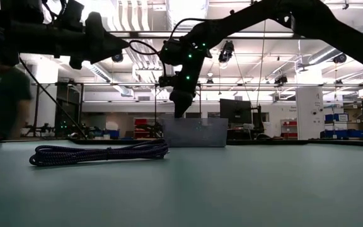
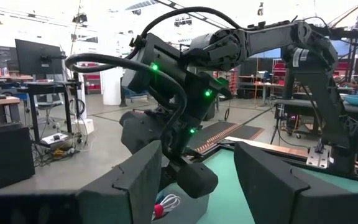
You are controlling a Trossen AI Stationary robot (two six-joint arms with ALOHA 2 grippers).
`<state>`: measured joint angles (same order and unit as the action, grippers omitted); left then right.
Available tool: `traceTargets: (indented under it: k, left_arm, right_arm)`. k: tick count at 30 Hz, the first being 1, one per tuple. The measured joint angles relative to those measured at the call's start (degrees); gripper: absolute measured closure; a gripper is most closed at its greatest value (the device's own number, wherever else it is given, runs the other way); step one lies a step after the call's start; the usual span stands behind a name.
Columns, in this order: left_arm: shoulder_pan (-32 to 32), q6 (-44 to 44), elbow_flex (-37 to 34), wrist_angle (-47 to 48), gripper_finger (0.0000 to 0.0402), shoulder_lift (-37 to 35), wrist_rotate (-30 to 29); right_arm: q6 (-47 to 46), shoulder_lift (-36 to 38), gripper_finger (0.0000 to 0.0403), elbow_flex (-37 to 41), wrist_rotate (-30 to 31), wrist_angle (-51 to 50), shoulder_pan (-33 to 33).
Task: Pick and place USB-C Cables
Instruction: Put the violet charger cable into the black container
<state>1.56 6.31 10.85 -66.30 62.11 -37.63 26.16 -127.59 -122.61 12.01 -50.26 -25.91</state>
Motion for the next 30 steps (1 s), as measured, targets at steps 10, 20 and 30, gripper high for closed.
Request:
traceTargets:
  k: [10,20,30]
  left_arm:
    - [0.07,-1.62,0.00,4.00,0.0214,0.00,-0.07]
    - [0.56,-3.36,0.00,5.71,0.0214,0.15,1.12]
    - [3.06,-9.22,0.00,5.97,0.0214,0.39,6.29]
  right_arm:
    - [-1.88,4.02,0.0202,0.09,-1.43,-1.67,0.00]
    - [-12.45,11.37,0.0215,0.70,-11.21,-7.06,0.61]
    - [-27.00,23.06,0.0257,13.88,-18.52,-7.53,8.51]
